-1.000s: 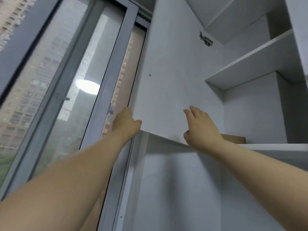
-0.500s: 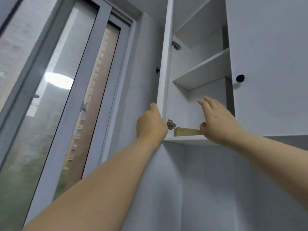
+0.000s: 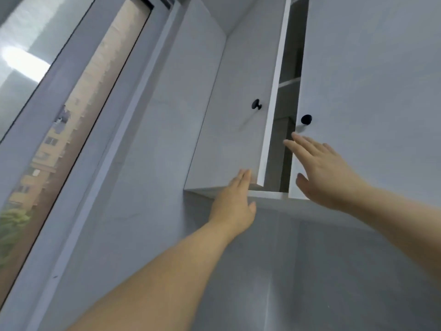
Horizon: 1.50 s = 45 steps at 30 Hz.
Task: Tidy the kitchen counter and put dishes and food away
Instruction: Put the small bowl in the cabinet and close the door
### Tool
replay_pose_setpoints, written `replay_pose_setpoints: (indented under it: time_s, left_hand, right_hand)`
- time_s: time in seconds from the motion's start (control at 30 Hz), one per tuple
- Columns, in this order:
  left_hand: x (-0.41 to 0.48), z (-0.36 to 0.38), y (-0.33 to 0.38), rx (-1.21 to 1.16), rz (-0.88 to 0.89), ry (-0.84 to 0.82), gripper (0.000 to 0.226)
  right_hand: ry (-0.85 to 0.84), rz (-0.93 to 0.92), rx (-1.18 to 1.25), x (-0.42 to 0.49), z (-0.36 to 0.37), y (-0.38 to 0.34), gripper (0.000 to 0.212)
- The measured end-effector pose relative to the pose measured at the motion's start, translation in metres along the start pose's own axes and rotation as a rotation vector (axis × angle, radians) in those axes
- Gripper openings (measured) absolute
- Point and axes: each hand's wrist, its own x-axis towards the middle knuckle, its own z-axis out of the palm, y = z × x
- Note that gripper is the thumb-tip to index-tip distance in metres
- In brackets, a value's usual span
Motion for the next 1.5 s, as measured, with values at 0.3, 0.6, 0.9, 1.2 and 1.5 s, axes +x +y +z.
replay_pose_setpoints:
  time_s: [0.3,0.6,0.9,1.2,1.5]
  left_hand:
    - [0.017,0.045,-0.007,-0.159,-0.052,-0.145,0.092]
    - [0.029,0.072,-0.004,-0.100,-0.027,-0.225,0.090]
    - [0.029,0.098,-0.007,-0.044,-0.052,-0.149,0.094]
    - [0.029,0.102,-0.007,-0.046,-0.056,-0.126,0.095]
    - [0.023,0.068,0.009,0.179,0.144,-0.143,0.079]
  right_hand:
    - [-0.158,-0.191,-0.287,0.002,0.035,0.027,0.066]
    - [-0.192,-0.261,-0.388,0.006,0.065,0.039,0.069]
    - [-0.231,-0.303,-0.538,0.008,0.073,0.045,0.072]
    - [-0.198,-0.296,-0.473,0.012,0.074,0.040,0.062]
    - [-0.108,-0.226,-0.427,-0.021,0.066,0.051,0.069]
